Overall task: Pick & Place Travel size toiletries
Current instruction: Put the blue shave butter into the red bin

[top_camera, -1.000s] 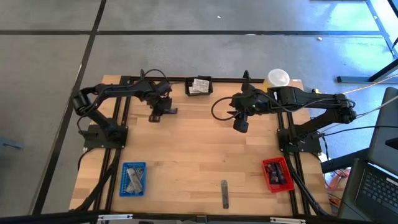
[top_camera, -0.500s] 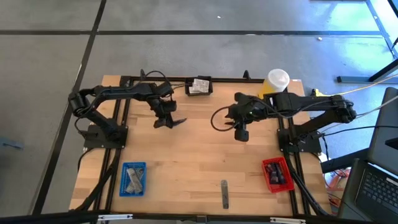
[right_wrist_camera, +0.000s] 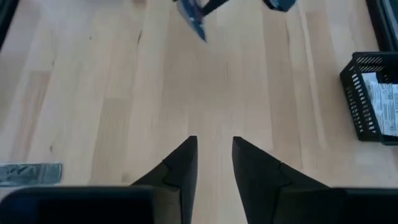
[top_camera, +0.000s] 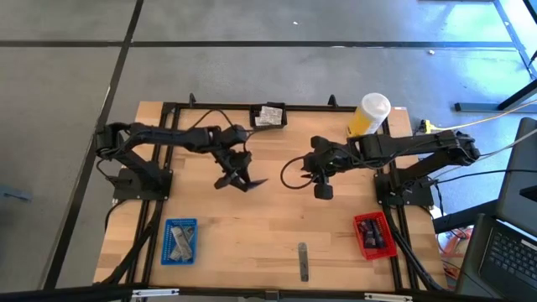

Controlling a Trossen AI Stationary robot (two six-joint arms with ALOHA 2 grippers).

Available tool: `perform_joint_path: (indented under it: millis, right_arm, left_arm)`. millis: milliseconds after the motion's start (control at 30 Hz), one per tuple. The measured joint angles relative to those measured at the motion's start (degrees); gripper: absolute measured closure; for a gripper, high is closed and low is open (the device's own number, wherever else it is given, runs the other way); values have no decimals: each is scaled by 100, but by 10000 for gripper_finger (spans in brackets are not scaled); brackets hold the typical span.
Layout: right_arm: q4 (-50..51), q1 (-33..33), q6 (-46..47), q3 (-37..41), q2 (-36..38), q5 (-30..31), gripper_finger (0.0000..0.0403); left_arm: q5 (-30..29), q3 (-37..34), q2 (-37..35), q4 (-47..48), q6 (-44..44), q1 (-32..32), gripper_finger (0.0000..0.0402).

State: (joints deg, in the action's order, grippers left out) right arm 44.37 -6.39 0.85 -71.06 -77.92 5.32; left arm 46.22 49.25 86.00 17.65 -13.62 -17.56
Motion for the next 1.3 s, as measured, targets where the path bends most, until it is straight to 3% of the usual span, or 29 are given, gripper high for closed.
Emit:
perform_joint_path:
  millis: [667, 833, 1300]
  right_arm:
    - [-1262, 0, -787, 12, -177, -45, 278]
    - [-1677, 0, -924, 12, -243, -364, 272]
    - [-2574, -48, -1199, 12, -241, -472, 289]
  left_arm:
    - [-174, 4, 1, -2716, 555, 554, 254]
    - [-324, 4, 2, -3647, 539, 553, 254]
    - [-339, 9, 2, -3714, 544, 557, 254]
